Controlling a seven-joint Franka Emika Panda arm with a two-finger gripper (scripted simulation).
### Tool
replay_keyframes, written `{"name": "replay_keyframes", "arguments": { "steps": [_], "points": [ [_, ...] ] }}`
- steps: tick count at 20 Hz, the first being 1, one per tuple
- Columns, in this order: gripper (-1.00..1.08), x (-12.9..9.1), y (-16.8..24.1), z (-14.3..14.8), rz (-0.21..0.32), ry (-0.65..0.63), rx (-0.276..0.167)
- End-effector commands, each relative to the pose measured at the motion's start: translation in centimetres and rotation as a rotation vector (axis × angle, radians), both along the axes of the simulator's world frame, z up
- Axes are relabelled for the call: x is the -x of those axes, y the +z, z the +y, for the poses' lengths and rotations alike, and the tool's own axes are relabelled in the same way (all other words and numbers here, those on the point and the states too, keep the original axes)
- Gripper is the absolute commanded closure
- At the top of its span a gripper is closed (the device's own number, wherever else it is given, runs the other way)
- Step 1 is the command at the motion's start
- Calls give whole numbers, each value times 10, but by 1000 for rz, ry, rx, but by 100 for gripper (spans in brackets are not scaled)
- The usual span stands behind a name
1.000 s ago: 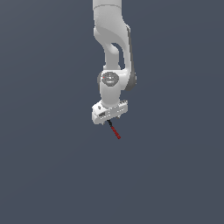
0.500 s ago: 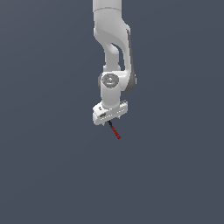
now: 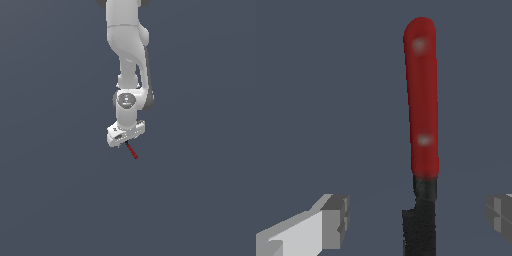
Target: Pick up the object and move it to a goal position.
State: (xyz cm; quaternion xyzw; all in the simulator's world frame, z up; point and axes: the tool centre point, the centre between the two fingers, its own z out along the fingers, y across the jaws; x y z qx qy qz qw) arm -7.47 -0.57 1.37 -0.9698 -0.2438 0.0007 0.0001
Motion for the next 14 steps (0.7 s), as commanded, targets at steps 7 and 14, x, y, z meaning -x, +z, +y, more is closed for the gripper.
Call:
{"name": "replay_keyframes", "arguments": {
  "steps": [7,14],
  "points": [
    [108,-1,-6,0,-1,1,0],
    [108,0,-4,1,-2,3,0]
  ]
}}
